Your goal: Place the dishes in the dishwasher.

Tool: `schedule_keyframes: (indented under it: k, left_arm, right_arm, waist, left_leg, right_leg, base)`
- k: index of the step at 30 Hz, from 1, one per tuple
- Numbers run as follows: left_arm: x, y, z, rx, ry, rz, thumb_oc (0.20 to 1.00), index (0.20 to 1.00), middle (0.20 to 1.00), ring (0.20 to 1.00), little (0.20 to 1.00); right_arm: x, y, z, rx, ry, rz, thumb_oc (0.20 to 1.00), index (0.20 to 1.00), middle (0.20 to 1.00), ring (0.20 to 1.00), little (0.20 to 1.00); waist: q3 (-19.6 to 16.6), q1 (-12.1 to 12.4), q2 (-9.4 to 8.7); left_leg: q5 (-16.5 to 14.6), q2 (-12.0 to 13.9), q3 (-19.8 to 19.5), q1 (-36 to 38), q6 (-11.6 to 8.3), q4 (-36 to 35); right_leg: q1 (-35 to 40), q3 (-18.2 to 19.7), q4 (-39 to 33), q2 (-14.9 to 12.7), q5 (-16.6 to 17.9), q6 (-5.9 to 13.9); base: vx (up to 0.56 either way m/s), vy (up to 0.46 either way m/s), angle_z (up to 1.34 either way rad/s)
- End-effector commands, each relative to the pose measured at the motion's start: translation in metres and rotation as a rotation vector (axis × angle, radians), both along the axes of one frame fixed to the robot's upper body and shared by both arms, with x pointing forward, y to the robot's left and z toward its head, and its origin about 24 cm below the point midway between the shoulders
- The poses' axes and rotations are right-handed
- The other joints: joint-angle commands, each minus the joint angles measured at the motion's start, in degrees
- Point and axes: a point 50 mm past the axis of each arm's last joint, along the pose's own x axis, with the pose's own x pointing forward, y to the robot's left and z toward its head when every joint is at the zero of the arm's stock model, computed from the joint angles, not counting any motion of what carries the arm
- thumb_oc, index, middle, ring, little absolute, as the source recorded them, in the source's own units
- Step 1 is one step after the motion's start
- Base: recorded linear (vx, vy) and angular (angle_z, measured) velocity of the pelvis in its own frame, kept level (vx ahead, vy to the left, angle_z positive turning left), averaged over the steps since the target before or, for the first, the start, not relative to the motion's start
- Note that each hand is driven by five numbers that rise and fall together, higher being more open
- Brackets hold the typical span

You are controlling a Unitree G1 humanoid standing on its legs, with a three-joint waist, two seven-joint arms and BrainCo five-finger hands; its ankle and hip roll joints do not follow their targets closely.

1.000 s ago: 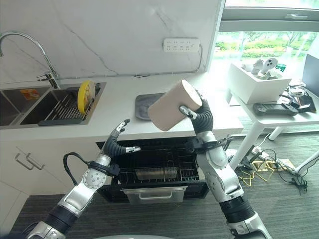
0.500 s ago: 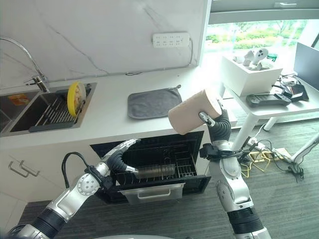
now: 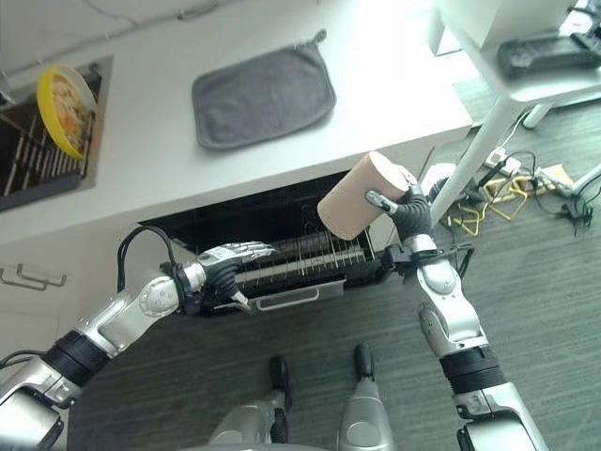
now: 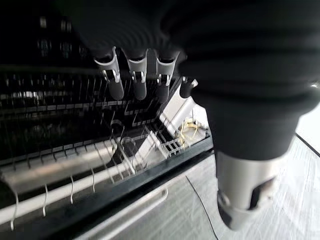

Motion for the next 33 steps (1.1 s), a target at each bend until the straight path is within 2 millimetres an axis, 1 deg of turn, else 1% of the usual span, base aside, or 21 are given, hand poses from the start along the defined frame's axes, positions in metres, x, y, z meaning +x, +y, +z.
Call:
schedule_keyframes:
  k: [1, 3, 9, 13, 15, 17, 19, 20, 22, 24, 25, 29, 31, 32, 33]
  left_arm:
    - [0.011, 0.014, 0.021, 0.010, -0.033, 0.031, 1.000, 1.000, 1.000, 1.000, 1.000]
    - [0.012, 0.013, 0.022, 0.013, -0.032, 0.041, 1.000, 1.000, 1.000, 1.000, 1.000]
    - [0.012, 0.013, 0.020, 0.029, -0.023, 0.039, 1.000, 1.000, 1.000, 1.000, 1.000]
    - [0.012, 0.013, 0.019, 0.045, -0.023, 0.034, 1.000, 1.000, 1.000, 1.000, 1.000]
    - [0.012, 0.010, 0.018, 0.071, -0.020, 0.012, 1.000, 1.000, 1.000, 1.000, 1.000]
    - [0.011, 0.008, 0.017, 0.097, -0.023, -0.007, 1.000, 1.000, 1.000, 1.000, 1.000]
    - [0.012, 0.008, 0.018, 0.111, -0.031, -0.017, 1.000, 1.000, 1.000, 1.000, 1.000]
    - [0.014, 0.008, 0.021, 0.129, -0.041, -0.030, 1.000, 1.000, 1.000, 1.000, 1.000]
    - [0.015, 0.008, 0.023, 0.140, -0.046, -0.036, 1.000, 1.000, 1.000, 1.000, 1.000]
    - [0.019, 0.009, 0.034, 0.175, -0.071, -0.059, 1.000, 1.000, 1.000, 1.000, 1.000]
    - [0.020, 0.009, 0.035, 0.175, -0.072, -0.059, 1.000, 1.000, 1.000, 1.000, 1.000]
    - [0.024, 0.009, 0.046, 0.178, -0.093, -0.061, 1.000, 1.000, 1.000, 1.000, 1.000]
    - [0.026, 0.008, 0.050, 0.170, -0.101, -0.057, 1.000, 1.000, 1.000, 1.000, 1.000]
    - [0.027, 0.007, 0.053, 0.169, -0.106, -0.063, 1.000, 1.000, 1.000, 1.000, 1.000]
    - [0.028, 0.007, 0.054, 0.170, -0.107, -0.064, 1.000, 1.000, 1.000, 1.000, 1.000]
  right_arm:
    - [0.001, 0.014, 0.034, -0.041, -0.160, 0.076, 0.200, 0.200, 0.200, 0.200, 0.200]
    - [0.001, 0.017, 0.031, -0.108, -0.163, 0.097, 0.200, 0.200, 0.200, 0.200, 0.200]
    - [0.002, 0.020, 0.031, -0.184, -0.162, 0.115, 0.200, 0.200, 0.200, 0.200, 0.200]
    - [0.005, 0.027, 0.030, -0.253, -0.144, 0.144, 0.200, 0.200, 0.200, 0.200, 0.200]
    - [0.007, 0.032, 0.026, -0.318, -0.136, 0.159, 0.200, 0.200, 0.200, 0.200, 0.200]
    - [0.009, 0.036, 0.026, -0.399, -0.160, 0.166, 0.200, 0.200, 0.200, 0.200, 0.200]
    - [0.011, 0.039, 0.030, -0.473, -0.192, 0.164, 0.200, 0.200, 0.200, 0.200, 0.200]
    - [0.015, 0.042, 0.035, -0.546, -0.210, 0.181, 0.200, 0.200, 0.200, 0.200, 0.200]
    - [0.018, 0.044, 0.038, -0.569, -0.213, 0.183, 0.200, 0.200, 0.200, 0.200, 0.200]
    - [0.029, 0.042, 0.054, -0.627, -0.237, 0.156, 0.200, 0.200, 0.200, 0.200, 0.200]
    - [0.029, 0.042, 0.054, -0.628, -0.239, 0.155, 0.200, 0.200, 0.200, 0.200, 0.200]
    - [0.042, 0.037, 0.069, -0.652, -0.254, 0.099, 0.200, 0.200, 0.200, 0.200, 0.200]
    - [0.049, 0.032, 0.077, -0.672, -0.259, 0.061, 0.200, 0.200, 0.200, 0.200, 0.200]
    - [0.055, 0.026, 0.083, -0.681, -0.259, 0.023, 0.200, 0.200, 0.200, 0.200, 0.200]
    - [0.056, 0.024, 0.084, -0.681, -0.258, 0.013, 0.200, 0.200, 0.200, 0.200, 0.200]
  waist:
    - [0.1, -0.9, -3.10]
    - [1.2, -1.0, -3.20]
    - [2.0, -0.8, -3.36]
    - [2.8, -0.2, -3.70]
    - [3.2, 0.2, -3.83]
    - [3.2, 0.7, -3.83]
    - [3.4, 1.0, -3.86]
    - [3.6, 1.6, -3.89]
    - [3.7, 1.9, -3.89]
    - [4.1, 3.2, -3.95]
    - [4.2, 3.3, -3.95]
    - [4.7, 4.6, -3.90]
    - [4.8, 5.3, -3.79]
    - [5.0, 5.9, -3.65]
    - [5.0, 6.1, -3.62]
  left_leg:
    - [-1.2, -0.2, -1.6, 0.8, 0.39, 0.0]
    - [-0.8, -0.3, -1.5, 0.1, 0.18, 0.0]
    - [-0.6, -0.4, -1.2, -0.3, -0.02, 0.0]
    - [-0.5, -0.5, -0.9, -0.9, -0.09, 0.0]
    - [-0.4, -0.6, -1.2, -0.9, -0.07, 0.0]
    - [-0.3, -0.7, -1.2, -0.8, -0.13, 0.0]
    - [-0.2, -0.7, -1.1, -0.8, -0.19, 0.0]
    - [-0.2, -0.7, -1.0, -1.0, -0.27, 0.0]
    - [-0.1, -0.8, -1.1, -1.1, -0.29, 0.0]
    - [0.1, -0.8, -1.7, -1.9, -0.39, 0.0]
    - [0.1, -0.8, -1.7, -1.9, -0.39, 0.0]
    - [0.4, -0.8, -2.2, -2.6, -0.53, 0.0]
    - [0.5, -0.9, -2.5, -3.0, -0.54, 0.0]
    - [0.7, -0.9, -2.8, -3.5, -0.57, 0.0]
    - [0.8, -1.0, -2.8, -3.5, -0.57, 0.0]
  right_leg:
    - [1.2, -0.7, 0.3, -1.2, -0.1, 0.52]
    - [0.7, -0.7, 0.3, -1.5, 0.3, 0.65]
    - [0.4, -0.9, 0.3, -2.0, 0.5, 0.88]
    - [0.1, -1.4, 0.4, -2.1, 0.6, 1.05]
    - [0.1, -1.6, 0.5, -2.1, 0.7, 0.98]
    - [0.4, -2.1, 0.5, -2.2, 0.7, 1.04]
    - [0.5, -2.5, 0.5, -2.4, 0.7, 1.11]
    - [0.4, -3.0, 0.5, -2.5, 0.8, 1.18]
    - [0.4, -3.2, 0.5, -2.6, 0.8, 1.19]
    - [0.2, -4.1, 0.4, -2.7, 0.9, 1.35]
    - [0.2, -4.1, 0.4, -2.7, 0.9, 1.35]
    - [-0.1, -4.7, 0.4, -2.7, 0.9, 1.43]
    - [-0.3, -5.1, 0.4, -2.8, 1.0, 1.49]
    - [-0.4, -5.5, 0.4, -2.9, 1.0, 1.53]
    - [-0.4, -5.6, 0.4, -2.9, 1.0, 1.54]
  base:
    - [-0.08, 0.016, 0.06]
    - [-0.08, 0.034, 0.06]
    - [-0.03, 0.016, 0.03]
    - [-0.04, -0.003, 0.01]
    - [0.00, 0.000, 0.00]
    - [0.00, 0.000, 0.00]
    - [0.00, -0.003, 0.06]
    - [-0.01, -0.006, 0.10]
    - [-0.01, -0.016, 0.13]
    - [-0.03, -0.042, 0.12]
    - [-0.04, -0.036, 0.13]
    - [-0.03, -0.018, 0.15]
    - [-0.04, -0.001, 0.11]
    - [-0.04, 0.007, 0.19]
    - [-0.03, 0.011, 0.27]
